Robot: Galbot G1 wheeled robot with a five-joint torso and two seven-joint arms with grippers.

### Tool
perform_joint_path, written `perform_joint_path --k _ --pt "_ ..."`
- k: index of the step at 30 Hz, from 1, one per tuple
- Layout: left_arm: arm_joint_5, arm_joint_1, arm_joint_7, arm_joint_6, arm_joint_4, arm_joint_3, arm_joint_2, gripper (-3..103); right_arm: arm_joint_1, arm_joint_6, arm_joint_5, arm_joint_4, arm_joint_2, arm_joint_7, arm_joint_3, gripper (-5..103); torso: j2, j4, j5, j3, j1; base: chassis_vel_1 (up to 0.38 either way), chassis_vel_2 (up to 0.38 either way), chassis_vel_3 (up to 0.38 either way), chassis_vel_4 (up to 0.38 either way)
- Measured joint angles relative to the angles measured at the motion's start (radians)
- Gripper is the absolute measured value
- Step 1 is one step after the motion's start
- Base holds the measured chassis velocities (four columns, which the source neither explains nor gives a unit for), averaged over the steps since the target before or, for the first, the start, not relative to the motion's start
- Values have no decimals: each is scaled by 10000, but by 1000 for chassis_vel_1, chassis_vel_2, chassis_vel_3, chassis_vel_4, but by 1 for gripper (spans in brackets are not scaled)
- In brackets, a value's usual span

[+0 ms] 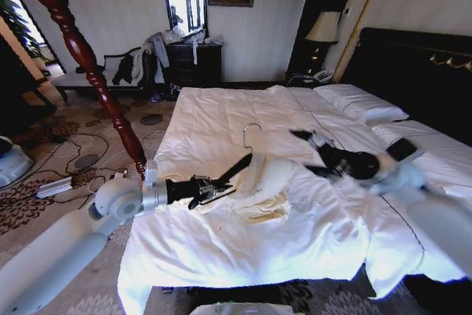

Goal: Pick up the clothes from the bed and hang them on the clothes hanger.

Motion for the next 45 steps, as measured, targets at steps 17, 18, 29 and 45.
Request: perform_joint_path --k 17,18,29,45 --pt "115 132 471 -284 -875 -24 322 18 -153 -66 -1260 -1734 285 -769 -122 100 0 2 -1 -1 -2 0 0 0 0" --pt "112 96 485 -290 -875 -1 321 18 -199 -65 -1305 -1653 286 -790 -155 100 0 0 -1 -1 -2 0 0 0 0" --pt "112 5 565 -353 -883 114 332 18 -407 215 -1738 -1406 447 -873 -336 65 0 1 -1 -1 -2 0 0 0 0" --pt "100 -189 616 -432 -593 204 459 18 -575 600 -1966 -1021 384 -894 -240 19 0 1 -2 -1 -1 0 0 0 0"
